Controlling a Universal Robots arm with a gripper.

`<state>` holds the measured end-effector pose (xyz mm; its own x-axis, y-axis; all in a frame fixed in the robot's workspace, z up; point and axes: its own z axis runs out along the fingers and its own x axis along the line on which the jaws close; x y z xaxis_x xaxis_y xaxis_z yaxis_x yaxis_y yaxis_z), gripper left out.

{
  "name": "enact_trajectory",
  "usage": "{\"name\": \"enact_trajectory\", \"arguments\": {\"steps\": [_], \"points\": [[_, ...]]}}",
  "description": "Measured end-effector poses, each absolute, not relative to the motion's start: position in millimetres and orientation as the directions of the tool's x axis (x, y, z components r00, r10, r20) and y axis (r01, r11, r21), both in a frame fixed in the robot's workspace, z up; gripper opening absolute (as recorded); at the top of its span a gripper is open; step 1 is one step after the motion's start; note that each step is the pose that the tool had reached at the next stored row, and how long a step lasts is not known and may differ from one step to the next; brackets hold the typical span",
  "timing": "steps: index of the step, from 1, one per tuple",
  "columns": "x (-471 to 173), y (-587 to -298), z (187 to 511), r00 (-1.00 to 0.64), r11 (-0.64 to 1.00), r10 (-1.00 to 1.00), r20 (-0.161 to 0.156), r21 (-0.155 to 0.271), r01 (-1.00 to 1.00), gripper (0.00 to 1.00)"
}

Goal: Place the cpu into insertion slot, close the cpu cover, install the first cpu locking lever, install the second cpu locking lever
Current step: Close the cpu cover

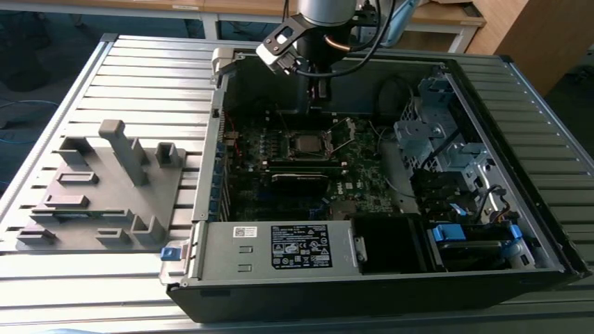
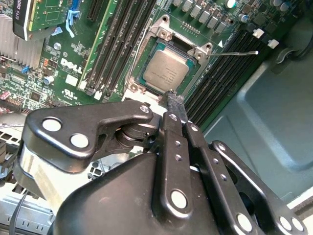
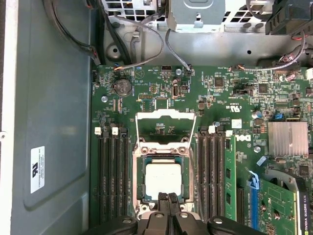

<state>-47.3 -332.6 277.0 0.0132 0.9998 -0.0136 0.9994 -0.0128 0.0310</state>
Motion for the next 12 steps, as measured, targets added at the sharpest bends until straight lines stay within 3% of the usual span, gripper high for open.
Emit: {"name": "enact_trajectory", "arguments": {"steps": [12], "points": [[-47.3,-332.6,273.8,0.013,-0.013,1.000,-0.013,0.031,0.999,0.11]]}}
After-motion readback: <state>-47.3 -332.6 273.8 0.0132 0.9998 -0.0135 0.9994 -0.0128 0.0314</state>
